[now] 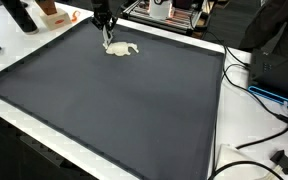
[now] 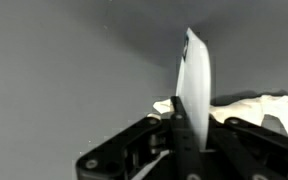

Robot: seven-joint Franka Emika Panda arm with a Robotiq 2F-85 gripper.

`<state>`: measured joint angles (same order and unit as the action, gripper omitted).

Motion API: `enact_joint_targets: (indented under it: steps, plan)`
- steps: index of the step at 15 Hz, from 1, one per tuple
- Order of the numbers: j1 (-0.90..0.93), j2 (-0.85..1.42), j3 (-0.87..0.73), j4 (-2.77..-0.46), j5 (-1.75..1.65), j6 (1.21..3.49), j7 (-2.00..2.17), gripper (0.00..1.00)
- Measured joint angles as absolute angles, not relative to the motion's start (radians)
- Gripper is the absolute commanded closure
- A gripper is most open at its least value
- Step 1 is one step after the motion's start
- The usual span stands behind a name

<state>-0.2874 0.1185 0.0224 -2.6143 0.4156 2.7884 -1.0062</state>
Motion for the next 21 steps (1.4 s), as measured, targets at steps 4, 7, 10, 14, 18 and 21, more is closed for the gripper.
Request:
enact_joint_targets:
  steps: [4,7,10,14,18,21]
  plan:
    - [-0.287,0.119,0.025,-2.612,0.415,2.788,-1.006,0.96]
    - [-0.287,0.119,0.025,-2.610,0.415,2.788,-1.006,0.96]
    - [-0.287,0.119,0.025,-2.607,0.415,2.788,-1.006,0.96]
    - [-0.287,0.119,0.025,-2.602,0.415,2.788,-1.006,0.96]
    - [-0.287,0.119,0.025,-2.600,0.415,2.788,-1.006,0.96]
    - [-0.287,0.119,0.025,-2.598,0.415,2.788,-1.006,0.96]
